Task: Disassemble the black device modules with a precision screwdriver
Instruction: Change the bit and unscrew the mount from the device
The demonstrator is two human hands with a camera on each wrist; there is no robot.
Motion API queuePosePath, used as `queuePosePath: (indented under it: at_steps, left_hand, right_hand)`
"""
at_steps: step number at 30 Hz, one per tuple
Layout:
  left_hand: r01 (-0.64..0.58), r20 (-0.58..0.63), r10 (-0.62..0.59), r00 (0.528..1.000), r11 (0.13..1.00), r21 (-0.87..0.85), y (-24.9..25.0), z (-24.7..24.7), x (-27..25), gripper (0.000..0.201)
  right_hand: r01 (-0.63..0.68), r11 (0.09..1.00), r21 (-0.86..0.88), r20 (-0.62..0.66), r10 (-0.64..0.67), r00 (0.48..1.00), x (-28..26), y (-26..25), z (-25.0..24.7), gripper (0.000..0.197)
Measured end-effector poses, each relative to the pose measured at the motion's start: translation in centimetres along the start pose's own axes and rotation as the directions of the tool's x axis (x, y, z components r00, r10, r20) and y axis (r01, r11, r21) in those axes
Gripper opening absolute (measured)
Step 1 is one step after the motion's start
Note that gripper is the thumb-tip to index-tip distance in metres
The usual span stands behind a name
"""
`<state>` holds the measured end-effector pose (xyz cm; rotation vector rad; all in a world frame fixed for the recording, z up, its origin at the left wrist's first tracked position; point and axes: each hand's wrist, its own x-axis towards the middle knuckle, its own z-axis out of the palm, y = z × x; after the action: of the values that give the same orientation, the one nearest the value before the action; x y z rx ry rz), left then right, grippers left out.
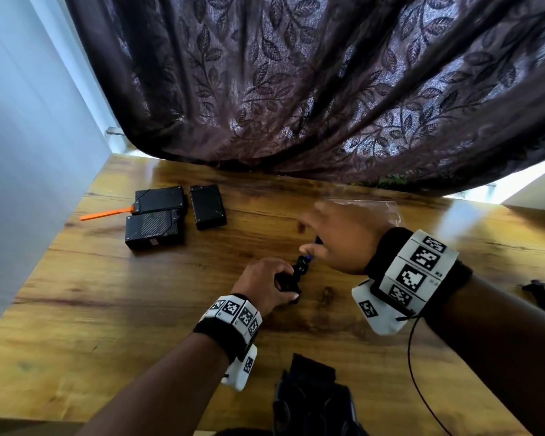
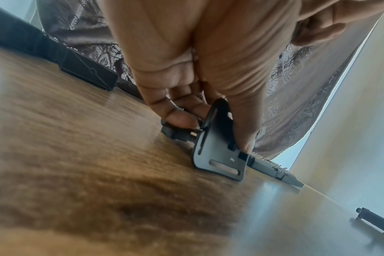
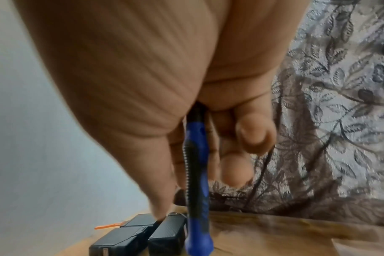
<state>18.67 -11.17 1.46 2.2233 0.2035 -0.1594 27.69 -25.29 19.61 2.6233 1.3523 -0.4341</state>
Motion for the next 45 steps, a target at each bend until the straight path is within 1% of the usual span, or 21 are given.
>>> queuePosePath:
  at_steps: [2,4,8,10,13,15,16,19,20,22,24,26,28,31,33,36,37,39,43,45]
  left_hand:
    - [-0.002,0.000,0.002,1.000,1.000,0.001,-0.1,0.1,0.0,0.048]
    - [0.000,-0.001,0.000,1.000,1.000,0.002,-0.1,0.2,0.1,0.047]
    - [0.000,-0.008,0.000,1.000,1.000,0.002,-0.2,0.2,0.1,0.047]
    - [-0.004,-0.006,0.004,1.000,1.000,0.002,-0.3,0.2,0.2,0.047]
    - [-0.014,-0.009,0.014,1.000,1.000,0.013,-0.6,0.4,0.3,0.045]
    - [-0.017,-0.011,0.017,1.000,1.000,0.008,-0.8,0.6,0.4,0.044]
    - [-0.019,-0.014,0.020,1.000,1.000,0.007,-0.8,0.6,0.5,0.043]
    - [-0.022,-0.017,0.022,1.000,1.000,-0.007,-0.8,0.6,0.4,0.043]
    - [-0.019,-0.018,0.019,1.000,1.000,-0.010,-0.8,0.6,0.4,0.044]
    - [-0.016,-0.022,0.016,1.000,1.000,-0.006,-0.8,0.6,0.4,0.046]
    - [-0.017,-0.027,0.017,1.000,1.000,-0.007,-0.8,0.7,0.4,0.047]
    - [-0.020,-0.032,0.019,0.999,1.000,-0.010,-0.8,0.7,0.3,0.048]
    - [-0.024,-0.037,0.024,0.999,1.000,-0.005,-0.8,0.7,0.3,0.048]
    - [-0.020,-0.035,0.020,0.999,1.000,-0.003,-0.7,0.6,0.2,0.048]
    - [-0.018,-0.035,0.018,0.999,1.000,-0.004,-0.6,0.6,0.2,0.048]
    - [-0.013,-0.033,0.013,0.999,1.000,0.000,-0.5,0.6,0.1,0.047]
    - [-0.010,-0.032,0.010,0.999,1.000,0.000,-0.5,0.6,0.1,0.047]
    - [-0.008,-0.032,0.008,0.999,1.000,-0.007,-0.4,0.5,0.0,0.046]
    - [0.002,-0.034,-0.003,0.999,1.000,-0.027,-0.1,0.4,-0.2,0.046]
    - [0.004,-0.030,-0.005,1.000,1.000,-0.030,-0.1,0.3,-0.3,0.047]
  right_hand:
    - [0.048,0.997,0.060,0.003,-0.048,0.999,-0.3,0.2,0.1,0.040]
    - [0.072,0.993,0.097,-0.013,-0.071,0.997,-0.3,0.2,0.1,0.040]
    - [0.037,0.996,0.081,-0.041,-0.034,0.999,0.2,0.0,0.0,0.021]
    - [-0.005,0.998,0.056,-0.029,0.006,1.000,0.5,0.0,-0.2,0.016]
    - [-0.058,0.998,-0.004,-0.022,0.058,0.998,0.7,0.3,-0.2,0.024]
    - [-0.057,0.998,-0.024,-0.009,0.057,0.998,0.6,0.6,-0.1,0.026]
    - [-0.045,0.999,-0.015,-0.004,0.045,0.999,0.5,0.7,0.0,0.027]
    - [0.025,0.996,0.084,-0.006,-0.025,1.000,0.2,1.0,0.3,0.042]
    - [0.041,0.994,0.103,-0.008,-0.041,0.999,0.2,1.1,0.4,0.044]
    - [0.055,0.992,0.111,-0.012,-0.054,0.998,0.3,1.0,0.3,0.041]
    - [0.053,0.993,0.106,-0.024,-0.050,0.998,0.4,0.7,0.1,0.032]
    - [0.036,0.995,0.093,-0.032,-0.034,0.999,0.5,0.3,0.0,0.020]
    - [0.007,0.998,0.068,-0.022,-0.006,1.000,0.5,0.0,-0.2,0.014]
    - [-0.026,0.999,0.021,-0.012,0.026,1.000,0.4,-0.2,-0.4,0.019]
    - [-0.016,1.000,-0.002,-0.002,0.016,1.000,0.2,-0.2,-0.2,0.023]
    - [0.037,0.998,0.050,-0.002,-0.037,0.999,0.0,-0.2,0.3,0.039]
    - [0.050,0.996,0.070,-0.005,-0.050,0.999,0.0,-0.3,0.2,0.040]
    - [0.050,0.995,0.086,-0.014,-0.049,0.999,0.1,-0.3,0.3,0.035]
    - [0.007,0.998,0.065,-0.050,-0.004,0.999,0.3,-0.7,0.3,0.017]
    - [-0.033,0.998,0.050,-0.056,0.036,0.998,0.4,-0.7,0.2,0.017]
